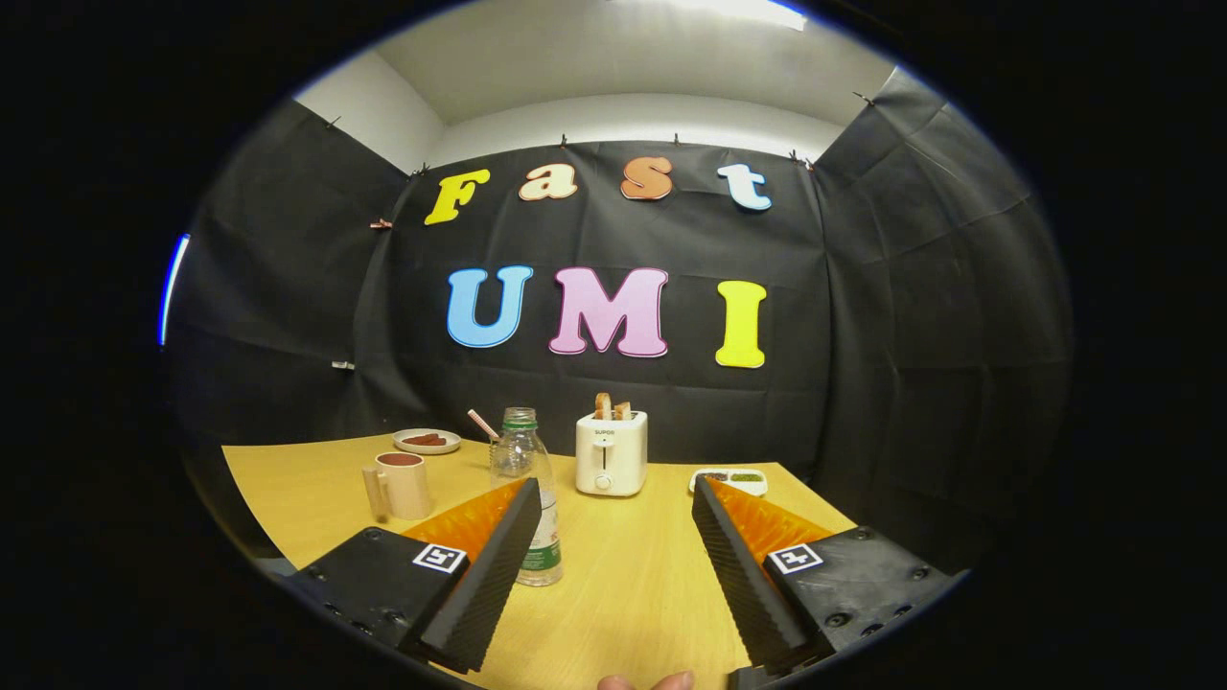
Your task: Take the bottle from table, then pour the juice into the cup, finally place the bottle on the coaster
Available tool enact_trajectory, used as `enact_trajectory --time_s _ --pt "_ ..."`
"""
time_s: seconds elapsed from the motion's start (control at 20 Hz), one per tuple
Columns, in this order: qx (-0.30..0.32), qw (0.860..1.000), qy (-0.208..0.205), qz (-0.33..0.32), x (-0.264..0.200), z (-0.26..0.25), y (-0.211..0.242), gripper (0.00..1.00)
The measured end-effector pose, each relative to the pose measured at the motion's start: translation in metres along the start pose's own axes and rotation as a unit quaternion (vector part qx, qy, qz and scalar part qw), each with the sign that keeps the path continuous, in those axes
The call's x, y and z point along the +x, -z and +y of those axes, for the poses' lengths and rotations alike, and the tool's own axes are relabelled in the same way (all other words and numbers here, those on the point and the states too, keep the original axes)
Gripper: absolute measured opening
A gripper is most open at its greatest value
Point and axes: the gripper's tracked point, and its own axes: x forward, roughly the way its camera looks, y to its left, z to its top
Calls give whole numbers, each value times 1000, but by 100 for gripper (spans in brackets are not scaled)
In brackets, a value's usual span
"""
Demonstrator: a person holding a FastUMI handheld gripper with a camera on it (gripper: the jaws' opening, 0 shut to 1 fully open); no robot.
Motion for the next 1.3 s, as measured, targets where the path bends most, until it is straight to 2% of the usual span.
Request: enact_trajectory --time_s 0.6,1.2,1.3 --pt "12 999 -33 40 55 69 56 98" --pt "5 998 -12 66 118 80 101 98" --pt "18 998 -9 64 122 79 102 94"
